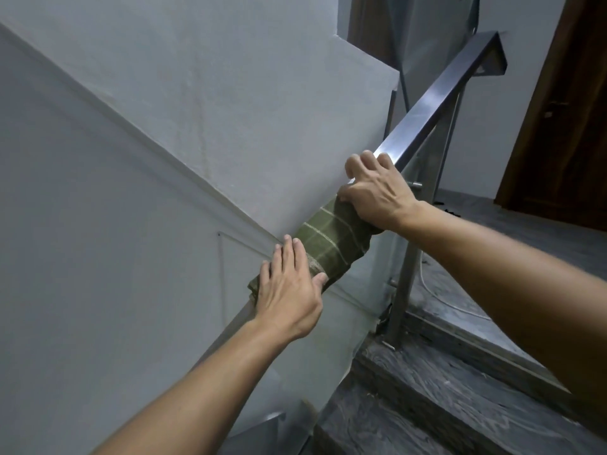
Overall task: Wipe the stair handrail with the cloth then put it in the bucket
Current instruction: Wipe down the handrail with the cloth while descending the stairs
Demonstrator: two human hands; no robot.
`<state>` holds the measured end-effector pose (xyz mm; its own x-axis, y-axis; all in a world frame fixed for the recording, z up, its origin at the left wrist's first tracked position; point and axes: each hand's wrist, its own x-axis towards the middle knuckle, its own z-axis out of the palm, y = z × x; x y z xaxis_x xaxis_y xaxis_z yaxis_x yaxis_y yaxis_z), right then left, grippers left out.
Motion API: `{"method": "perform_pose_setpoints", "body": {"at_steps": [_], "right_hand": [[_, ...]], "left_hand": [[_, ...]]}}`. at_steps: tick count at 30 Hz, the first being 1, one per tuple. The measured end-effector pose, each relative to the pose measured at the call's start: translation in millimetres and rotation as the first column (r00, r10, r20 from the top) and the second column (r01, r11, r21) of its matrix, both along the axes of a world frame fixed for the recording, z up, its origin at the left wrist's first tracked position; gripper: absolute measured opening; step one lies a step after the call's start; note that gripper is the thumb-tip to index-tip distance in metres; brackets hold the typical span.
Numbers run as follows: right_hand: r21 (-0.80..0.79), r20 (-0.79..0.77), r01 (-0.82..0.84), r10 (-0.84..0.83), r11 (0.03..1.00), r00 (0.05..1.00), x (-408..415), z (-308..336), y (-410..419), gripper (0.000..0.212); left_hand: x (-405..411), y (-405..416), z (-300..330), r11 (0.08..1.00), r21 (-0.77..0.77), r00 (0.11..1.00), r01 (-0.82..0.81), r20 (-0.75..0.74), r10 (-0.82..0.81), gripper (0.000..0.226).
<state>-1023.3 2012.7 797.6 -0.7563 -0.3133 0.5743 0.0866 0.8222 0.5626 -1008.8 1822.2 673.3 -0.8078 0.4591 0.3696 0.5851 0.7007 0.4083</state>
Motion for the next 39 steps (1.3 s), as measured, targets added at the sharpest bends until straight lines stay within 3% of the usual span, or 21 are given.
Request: {"method": "perform_pose_setpoints", "body": {"at_steps": [6, 13, 16, 20, 25, 30, 34, 39], "right_hand": [[0.096, 0.125, 0.019, -0.031, 0.995, 0.992, -6.1, 22.0, -0.1, 0.025], [0.007, 0.377, 0.051, -0.049, 0.999, 0.925, 2.5, 21.8, -15.6, 0.039], [0.137, 0.431, 0.131, -0.179, 0.982, 0.885, 10.4, 13.9, -9.2, 0.064], [0.096, 0.562, 0.145, -0.174, 0.985, 0.809, 15.1, 2.6, 2.3, 0.089], [0.051, 0.529, -0.005, -0.023, 0.999, 0.848, 6.0, -0.7, 14.4, 0.082], [0.203, 0.468, -0.140, 0.029, 0.969, 0.883, 4.6, -4.8, 17.2, 0.076], [0.096, 0.521, -0.164, 0.091, 0.982, 0.849, 1.0, -9.4, 18.0, 0.070], [0.014, 0.553, -0.182, 0.144, 0.983, 0.820, -1.7, -10.3, 25.9, 0.080]], "left_hand": [[13.3, 20.0, 4.4, 0.996, -0.010, 0.996, -0.092, -0.018, 0.092, 0.071], [15.4, 24.0, 6.0, 0.992, -0.022, 0.992, -0.125, 0.014, 0.126, 0.070], [15.3, 20.0, 5.3, 0.993, -0.014, 0.993, -0.121, 0.004, 0.121, 0.068], [14.9, 13.7, 5.4, 0.992, -0.013, 0.992, -0.127, -0.023, 0.127, 0.070], [12.9, 7.7, 3.8, 0.990, -0.045, 0.990, -0.135, -0.050, 0.133, 0.072], [13.0, 9.6, -0.7, 0.988, -0.052, 0.989, -0.148, -0.012, 0.147, 0.074], [14.8, 11.1, -0.4, 0.984, -0.069, 0.986, -0.164, 0.013, 0.165, 0.076], [18.0, 9.1, -3.8, 0.977, -0.087, 0.981, -0.195, -0.019, 0.194, 0.076]]}}
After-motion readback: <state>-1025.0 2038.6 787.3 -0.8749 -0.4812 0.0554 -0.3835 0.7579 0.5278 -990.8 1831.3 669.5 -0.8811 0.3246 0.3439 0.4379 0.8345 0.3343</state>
